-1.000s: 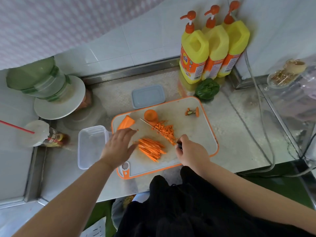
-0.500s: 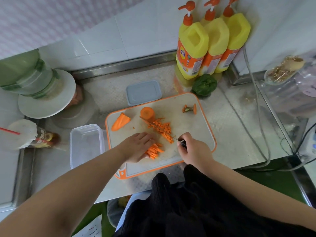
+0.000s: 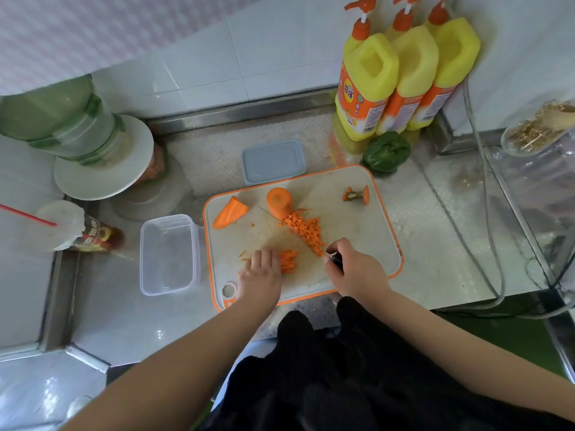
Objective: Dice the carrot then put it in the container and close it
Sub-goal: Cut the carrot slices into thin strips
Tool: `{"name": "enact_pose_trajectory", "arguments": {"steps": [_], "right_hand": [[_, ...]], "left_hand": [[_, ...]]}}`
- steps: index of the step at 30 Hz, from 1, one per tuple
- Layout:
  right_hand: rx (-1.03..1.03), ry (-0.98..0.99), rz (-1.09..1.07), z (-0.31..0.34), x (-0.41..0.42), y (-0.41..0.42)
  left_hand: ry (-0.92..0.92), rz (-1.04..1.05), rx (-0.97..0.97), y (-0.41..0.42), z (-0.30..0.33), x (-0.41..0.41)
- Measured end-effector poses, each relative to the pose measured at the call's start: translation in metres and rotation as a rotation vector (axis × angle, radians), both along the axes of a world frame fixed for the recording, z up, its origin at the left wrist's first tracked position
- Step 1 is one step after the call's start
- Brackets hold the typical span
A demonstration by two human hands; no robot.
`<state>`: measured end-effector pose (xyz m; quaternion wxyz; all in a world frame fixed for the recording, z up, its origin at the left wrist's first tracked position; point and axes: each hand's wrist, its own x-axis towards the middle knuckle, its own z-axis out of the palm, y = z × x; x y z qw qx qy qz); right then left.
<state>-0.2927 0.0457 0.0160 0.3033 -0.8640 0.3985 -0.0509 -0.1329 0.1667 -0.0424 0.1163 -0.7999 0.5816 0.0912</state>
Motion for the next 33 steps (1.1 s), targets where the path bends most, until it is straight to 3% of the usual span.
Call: {"name": "enact_pose_trajectory", "arguments": {"steps": [4,10,18,20,33], "right_hand": [[0.126,0.107,0.013,0.002,0.005,0.001],[0.209,0.330,0.009,-0.001,0.012,0.001],[0.220,0.351,0.009,-0.004,0.011,0.001],[0.202,0.345,-0.004,-0.005,0.012,0.001],[0.173,0.411,-0.011,-0.006,0.022,0.003]], "left_hand": [[-0.011,0.365,0.099,-0.019,0.016,-0.016],[0.061,0.486,0.127,-0.025,0.015,-0.014],[0.344,0.620,-0.209,0.007,0.014,0.007],[0.382,0.667,-0.195,0.018,0.010,0.013],[0.319,0.492,-0.163,0.008,0.000,0.009]]}}
